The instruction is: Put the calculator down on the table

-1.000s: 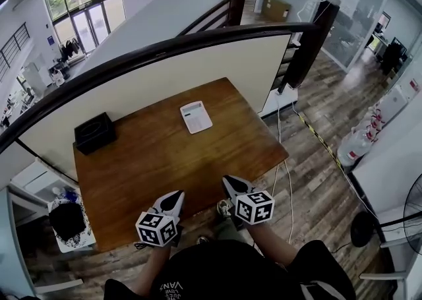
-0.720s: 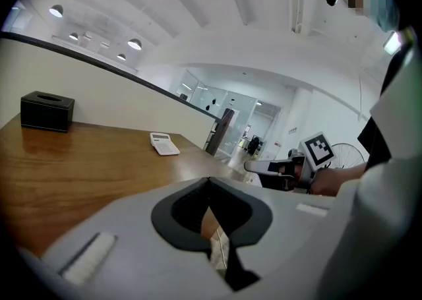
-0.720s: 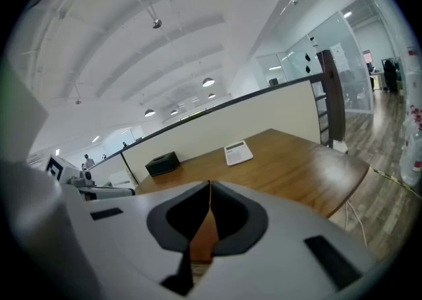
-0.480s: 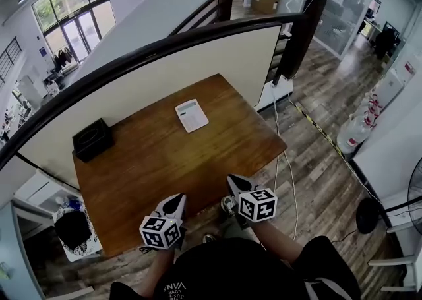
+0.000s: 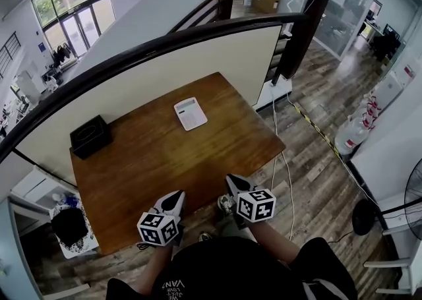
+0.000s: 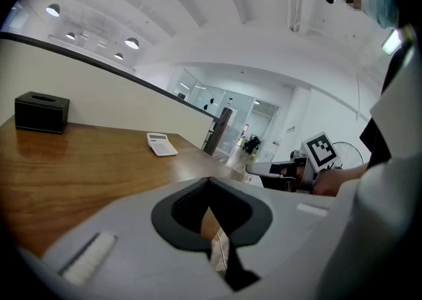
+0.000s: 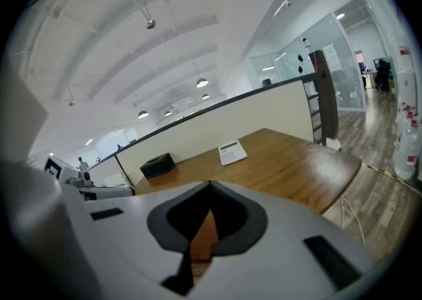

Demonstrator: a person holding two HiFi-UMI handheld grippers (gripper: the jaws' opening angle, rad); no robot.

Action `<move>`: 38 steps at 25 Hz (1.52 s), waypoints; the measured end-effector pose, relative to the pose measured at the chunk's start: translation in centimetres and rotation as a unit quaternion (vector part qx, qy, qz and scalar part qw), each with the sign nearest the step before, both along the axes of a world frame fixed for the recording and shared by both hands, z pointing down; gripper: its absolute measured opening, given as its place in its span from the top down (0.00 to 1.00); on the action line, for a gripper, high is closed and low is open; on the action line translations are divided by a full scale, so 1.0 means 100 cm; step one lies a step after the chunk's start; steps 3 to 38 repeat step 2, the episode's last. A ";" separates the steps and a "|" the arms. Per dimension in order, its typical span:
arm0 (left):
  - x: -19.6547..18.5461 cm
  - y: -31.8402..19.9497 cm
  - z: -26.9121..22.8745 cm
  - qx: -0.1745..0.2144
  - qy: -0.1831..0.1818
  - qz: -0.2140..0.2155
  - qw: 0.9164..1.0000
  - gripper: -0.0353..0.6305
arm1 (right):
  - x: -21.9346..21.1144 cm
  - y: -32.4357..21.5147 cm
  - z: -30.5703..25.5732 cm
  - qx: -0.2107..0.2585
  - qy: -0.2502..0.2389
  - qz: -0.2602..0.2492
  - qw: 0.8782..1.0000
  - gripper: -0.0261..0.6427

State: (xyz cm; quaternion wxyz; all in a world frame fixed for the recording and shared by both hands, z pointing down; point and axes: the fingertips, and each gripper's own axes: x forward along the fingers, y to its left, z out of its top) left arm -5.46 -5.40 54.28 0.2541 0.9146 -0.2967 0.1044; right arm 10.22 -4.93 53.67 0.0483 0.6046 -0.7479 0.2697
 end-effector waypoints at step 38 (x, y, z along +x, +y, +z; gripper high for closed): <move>0.002 -0.003 -0.001 0.001 -0.001 0.002 1.000 0.93 | 0.000 -0.002 0.000 0.000 -0.001 0.001 1.000 0.94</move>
